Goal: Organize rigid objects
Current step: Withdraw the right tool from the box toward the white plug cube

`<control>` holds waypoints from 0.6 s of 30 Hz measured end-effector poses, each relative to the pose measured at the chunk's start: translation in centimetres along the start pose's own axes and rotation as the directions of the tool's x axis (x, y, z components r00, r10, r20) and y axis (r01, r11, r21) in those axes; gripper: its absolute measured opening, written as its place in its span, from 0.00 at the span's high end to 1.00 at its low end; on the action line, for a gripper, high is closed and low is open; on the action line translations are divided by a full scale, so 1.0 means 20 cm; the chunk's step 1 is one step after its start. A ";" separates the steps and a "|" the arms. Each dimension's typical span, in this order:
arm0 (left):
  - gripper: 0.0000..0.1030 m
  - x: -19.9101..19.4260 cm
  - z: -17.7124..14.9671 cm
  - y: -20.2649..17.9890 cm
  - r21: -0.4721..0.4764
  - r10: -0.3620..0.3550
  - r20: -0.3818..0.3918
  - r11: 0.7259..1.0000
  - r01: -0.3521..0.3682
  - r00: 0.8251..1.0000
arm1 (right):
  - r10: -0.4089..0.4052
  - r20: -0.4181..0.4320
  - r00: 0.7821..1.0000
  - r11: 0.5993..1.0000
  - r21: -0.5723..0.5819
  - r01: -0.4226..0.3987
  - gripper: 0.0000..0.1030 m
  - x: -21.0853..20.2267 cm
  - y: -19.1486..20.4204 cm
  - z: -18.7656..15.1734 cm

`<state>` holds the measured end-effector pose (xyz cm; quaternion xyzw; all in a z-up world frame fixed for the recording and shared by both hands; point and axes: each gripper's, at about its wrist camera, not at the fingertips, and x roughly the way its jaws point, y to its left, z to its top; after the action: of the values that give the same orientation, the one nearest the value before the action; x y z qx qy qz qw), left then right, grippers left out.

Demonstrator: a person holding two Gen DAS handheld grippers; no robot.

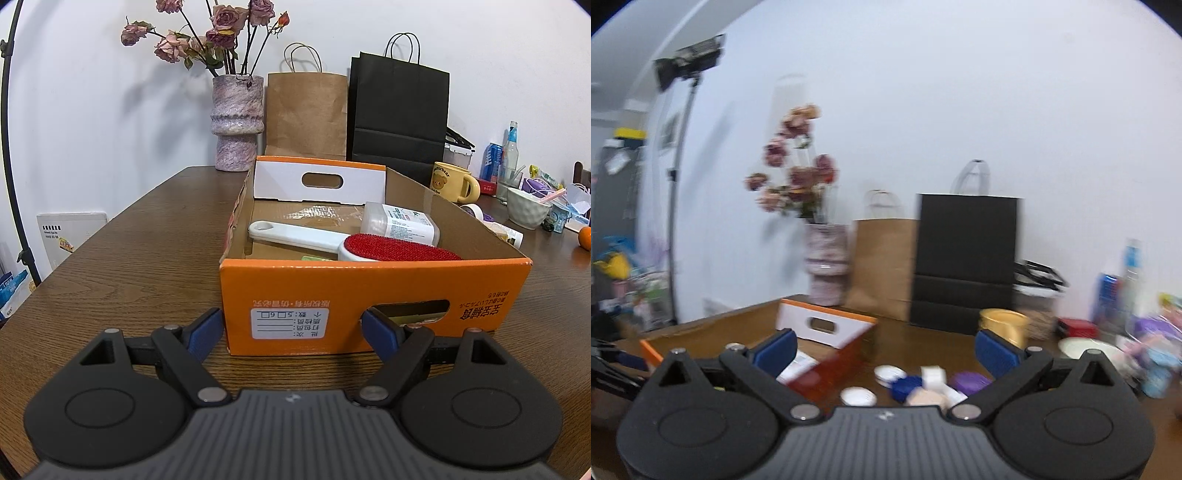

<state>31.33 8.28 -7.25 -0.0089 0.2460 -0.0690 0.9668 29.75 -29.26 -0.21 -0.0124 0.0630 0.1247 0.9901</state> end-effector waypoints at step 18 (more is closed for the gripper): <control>0.20 0.00 0.00 0.00 -0.001 -0.001 0.001 1.000 0.001 1.000 | -0.085 -0.170 0.982 0.991 0.091 0.102 0.01 0.15 -0.08 -0.12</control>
<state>31.33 8.30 -7.22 -0.0093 0.2455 -0.0693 0.9669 32.73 -30.20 -2.99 0.0237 0.1506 0.0731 0.9856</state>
